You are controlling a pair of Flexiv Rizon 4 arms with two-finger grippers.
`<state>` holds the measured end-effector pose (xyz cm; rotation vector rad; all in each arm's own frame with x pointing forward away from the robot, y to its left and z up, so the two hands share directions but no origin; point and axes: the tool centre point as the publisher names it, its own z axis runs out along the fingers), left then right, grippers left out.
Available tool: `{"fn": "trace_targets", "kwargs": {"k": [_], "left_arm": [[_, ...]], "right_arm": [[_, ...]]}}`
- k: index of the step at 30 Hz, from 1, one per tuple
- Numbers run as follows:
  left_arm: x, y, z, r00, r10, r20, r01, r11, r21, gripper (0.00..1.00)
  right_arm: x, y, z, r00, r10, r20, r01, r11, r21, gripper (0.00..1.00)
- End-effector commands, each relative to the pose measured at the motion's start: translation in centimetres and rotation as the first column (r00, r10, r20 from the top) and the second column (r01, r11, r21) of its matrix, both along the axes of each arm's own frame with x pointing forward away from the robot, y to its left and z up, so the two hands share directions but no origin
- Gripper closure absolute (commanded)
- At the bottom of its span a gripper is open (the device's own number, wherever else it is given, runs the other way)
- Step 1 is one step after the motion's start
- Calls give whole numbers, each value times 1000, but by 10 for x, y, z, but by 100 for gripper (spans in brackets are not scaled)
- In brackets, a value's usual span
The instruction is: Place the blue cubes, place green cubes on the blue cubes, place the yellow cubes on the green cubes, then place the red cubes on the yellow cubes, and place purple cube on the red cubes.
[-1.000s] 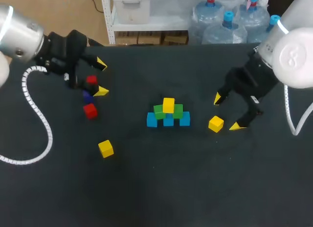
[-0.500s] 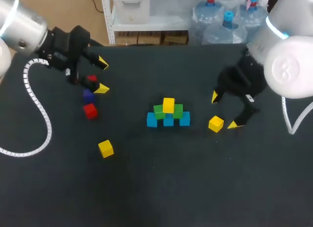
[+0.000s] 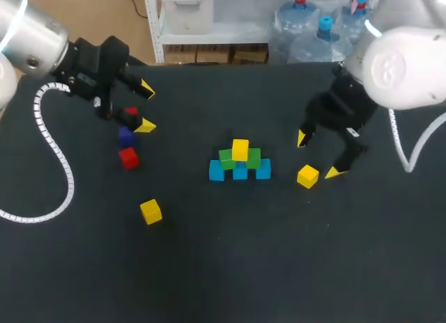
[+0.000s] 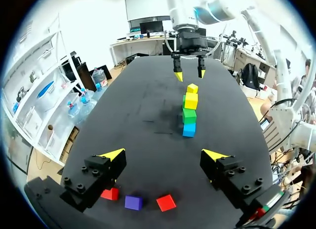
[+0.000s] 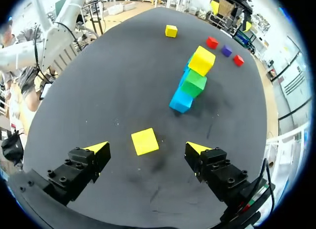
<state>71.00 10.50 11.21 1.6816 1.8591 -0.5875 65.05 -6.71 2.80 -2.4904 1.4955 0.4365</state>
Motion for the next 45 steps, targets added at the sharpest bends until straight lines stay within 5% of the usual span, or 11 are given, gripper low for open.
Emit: {"fn": "trace_targets", "kwargs": {"k": [1, 7, 22, 33, 45], "left_arm": [[1, 1, -1, 1000, -3, 1, 3, 1000, -3, 0], [1, 1, -1, 1000, -3, 1, 3, 1000, -3, 0], [1, 1, -1, 1000, -3, 1, 3, 1000, -3, 0], [1, 1, -1, 1000, -3, 1, 3, 1000, -3, 0], [1, 1, -1, 1000, -3, 1, 3, 1000, -3, 0]], "right_arm": [[-5, 7, -6, 1000, -19, 0, 19, 999, -33, 0], [-15, -1, -13, 998, -62, 13, 62, 998, -32, 0], [-1, 2, -33, 1000, 21, -2, -21, 996, -84, 0], [12, 7, -29, 999, 38, 16, -37, 996, -86, 0], [4, 2, -34, 1000, 15, 13, -13, 996, -91, 0]]}}
